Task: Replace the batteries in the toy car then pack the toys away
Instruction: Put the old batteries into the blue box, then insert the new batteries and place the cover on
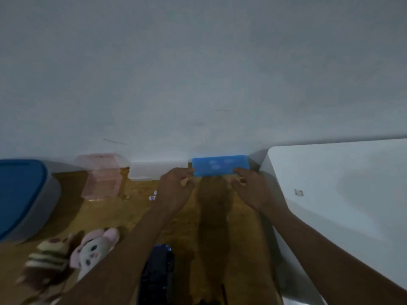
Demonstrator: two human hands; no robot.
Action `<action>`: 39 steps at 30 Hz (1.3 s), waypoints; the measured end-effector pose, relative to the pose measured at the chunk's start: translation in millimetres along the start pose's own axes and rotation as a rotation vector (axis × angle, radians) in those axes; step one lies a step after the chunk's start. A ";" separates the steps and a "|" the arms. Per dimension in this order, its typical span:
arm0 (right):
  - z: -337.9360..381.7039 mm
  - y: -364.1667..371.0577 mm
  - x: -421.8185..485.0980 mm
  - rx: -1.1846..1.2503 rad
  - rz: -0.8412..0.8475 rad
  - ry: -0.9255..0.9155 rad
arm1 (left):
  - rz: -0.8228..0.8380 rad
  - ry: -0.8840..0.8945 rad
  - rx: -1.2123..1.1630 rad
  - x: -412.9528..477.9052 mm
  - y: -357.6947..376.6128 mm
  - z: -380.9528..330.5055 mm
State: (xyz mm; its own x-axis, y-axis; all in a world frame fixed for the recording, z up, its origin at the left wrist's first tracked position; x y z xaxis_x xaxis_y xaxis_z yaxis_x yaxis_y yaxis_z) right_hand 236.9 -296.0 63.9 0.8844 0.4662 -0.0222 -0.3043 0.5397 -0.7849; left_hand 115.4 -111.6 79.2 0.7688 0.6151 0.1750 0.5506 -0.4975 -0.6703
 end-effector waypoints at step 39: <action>88.0 80.1 -253.5 0.659 0.139 0.637 | 0.713 -0.512 -0.790 -216.6 -76.4 70.9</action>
State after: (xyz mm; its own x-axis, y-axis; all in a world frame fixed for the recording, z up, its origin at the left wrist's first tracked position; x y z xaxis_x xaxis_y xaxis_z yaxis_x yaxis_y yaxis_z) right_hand -42.9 -309.3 61.2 0.7933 0.1888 -0.5789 -0.3889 0.8886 -0.2432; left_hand -116.3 -163.5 41.5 0.8627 0.1298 -0.4887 0.2369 -0.9576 0.1640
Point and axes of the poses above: each hand's wrist, its own x-axis towards the middle knuckle, its own y-axis out of the palm, z = x × y, the point moved 4 cm from there along x, towards the middle knuckle, and after that the axes turned 9 degrees about -z, right-handed, at the moved point
